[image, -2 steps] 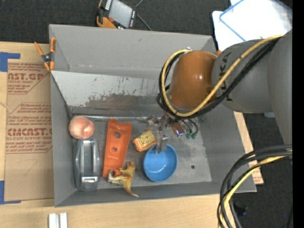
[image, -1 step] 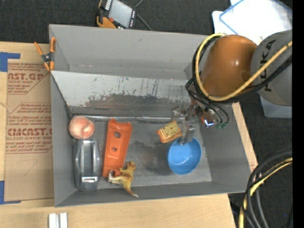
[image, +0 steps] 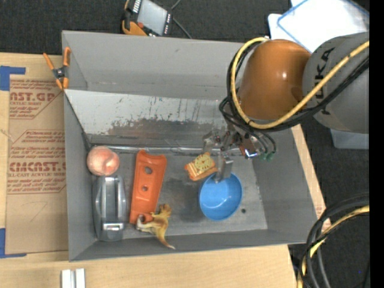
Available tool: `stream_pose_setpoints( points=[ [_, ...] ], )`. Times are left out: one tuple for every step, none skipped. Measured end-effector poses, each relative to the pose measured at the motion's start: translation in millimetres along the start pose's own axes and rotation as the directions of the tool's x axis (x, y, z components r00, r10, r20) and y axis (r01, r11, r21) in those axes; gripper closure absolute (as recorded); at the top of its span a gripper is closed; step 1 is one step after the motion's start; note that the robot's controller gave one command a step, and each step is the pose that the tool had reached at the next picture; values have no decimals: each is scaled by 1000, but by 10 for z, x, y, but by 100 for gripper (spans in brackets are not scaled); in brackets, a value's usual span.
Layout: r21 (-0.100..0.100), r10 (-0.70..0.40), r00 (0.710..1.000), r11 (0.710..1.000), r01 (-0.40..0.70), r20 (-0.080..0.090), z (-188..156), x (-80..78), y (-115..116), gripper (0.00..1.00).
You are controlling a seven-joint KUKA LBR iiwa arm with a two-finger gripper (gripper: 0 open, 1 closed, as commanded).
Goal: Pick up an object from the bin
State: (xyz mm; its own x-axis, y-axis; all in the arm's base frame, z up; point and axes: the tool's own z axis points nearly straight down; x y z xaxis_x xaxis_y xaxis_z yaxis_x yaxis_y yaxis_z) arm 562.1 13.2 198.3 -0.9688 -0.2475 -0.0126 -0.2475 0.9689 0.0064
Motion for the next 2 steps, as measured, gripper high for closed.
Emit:
stream_pose_setpoints(
  points=[
    [5,-46,999,999,46,7,577,20,-233,100],
    [1,-24,1000,1000,24,-3,-12,74,-158,100]
  ],
)
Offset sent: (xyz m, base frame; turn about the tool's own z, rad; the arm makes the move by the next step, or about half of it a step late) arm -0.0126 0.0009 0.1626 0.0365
